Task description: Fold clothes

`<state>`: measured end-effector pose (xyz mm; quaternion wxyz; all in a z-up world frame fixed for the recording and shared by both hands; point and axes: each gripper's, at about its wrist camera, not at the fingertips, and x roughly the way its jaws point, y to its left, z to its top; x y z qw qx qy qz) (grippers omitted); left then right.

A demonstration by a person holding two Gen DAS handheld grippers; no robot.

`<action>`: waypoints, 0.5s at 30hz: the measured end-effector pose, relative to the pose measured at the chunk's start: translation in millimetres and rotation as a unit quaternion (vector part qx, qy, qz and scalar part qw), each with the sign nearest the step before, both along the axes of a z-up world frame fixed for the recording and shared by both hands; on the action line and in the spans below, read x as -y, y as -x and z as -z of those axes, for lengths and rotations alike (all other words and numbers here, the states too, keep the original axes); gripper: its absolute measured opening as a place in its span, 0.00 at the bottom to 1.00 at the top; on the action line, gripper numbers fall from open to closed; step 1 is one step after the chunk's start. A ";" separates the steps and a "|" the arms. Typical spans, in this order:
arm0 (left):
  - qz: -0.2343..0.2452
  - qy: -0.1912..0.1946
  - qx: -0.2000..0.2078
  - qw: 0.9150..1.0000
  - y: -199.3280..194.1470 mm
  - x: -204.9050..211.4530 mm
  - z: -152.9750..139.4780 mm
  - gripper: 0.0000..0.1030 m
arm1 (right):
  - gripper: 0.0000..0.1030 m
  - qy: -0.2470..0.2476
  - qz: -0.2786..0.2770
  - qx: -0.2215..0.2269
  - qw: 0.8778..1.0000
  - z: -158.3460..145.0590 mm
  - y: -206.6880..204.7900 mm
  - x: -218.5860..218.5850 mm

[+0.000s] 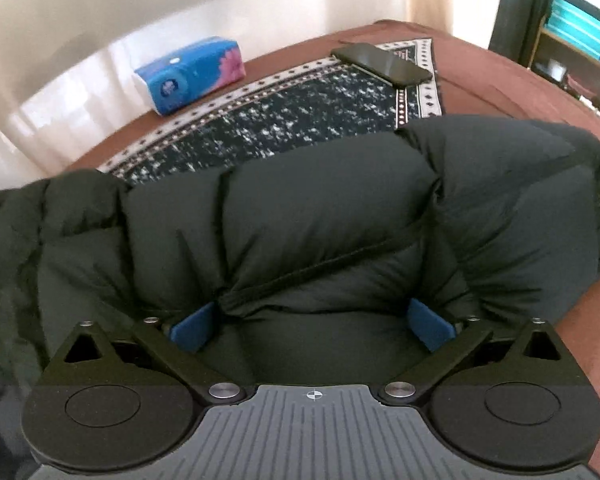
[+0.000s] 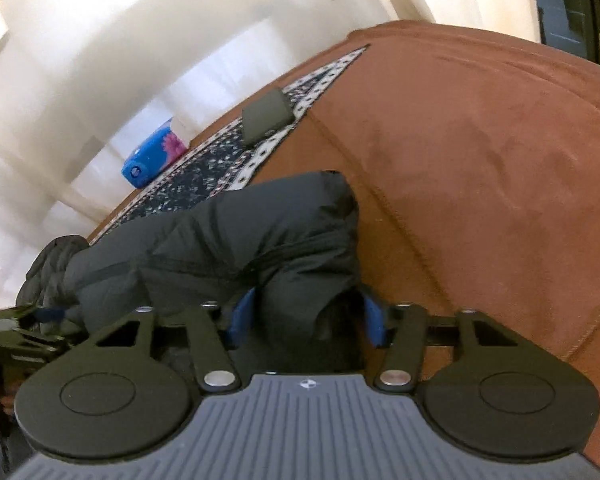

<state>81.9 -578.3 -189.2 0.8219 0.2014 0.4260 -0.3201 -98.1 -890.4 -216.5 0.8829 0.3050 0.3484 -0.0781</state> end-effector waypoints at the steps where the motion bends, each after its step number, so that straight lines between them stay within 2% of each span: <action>1: 0.000 0.000 -0.004 1.000 -0.8 0.0 1.0 0.99 | 0.43 -0.001 -0.003 -0.003 1.000 -1.7 -1.0 -1.1; 3: -0.004 0.005 -0.008 1.000 -0.5 -3.8 -7.5 0.99 | 0.28 0.002 -0.006 -0.010 1.000 -9.3 -3.6 -3.2; 5: -0.006 0.028 -0.006 1.000 3.3 -15.9 -24.2 0.97 | 0.20 0.000 -0.006 -0.004 1.000 -25.4 -1.6 -4.8; 9: 0.007 0.068 0.030 0.997 14.9 -58.5 -57.8 0.98 | 0.18 -0.006 -0.028 0.051 0.998 -78.0 4.2 -17.3; 12: 0.013 0.072 0.055 0.996 19.8 -93.9 -73.9 0.98 | 0.17 0.006 -0.058 0.096 0.994 -130.4 -0.7 -37.3; 15: 0.012 0.076 0.080 0.994 24.7 -132.7 -85.9 0.98 | 0.17 0.029 -0.102 0.148 0.983 -188.0 -13.8 -70.9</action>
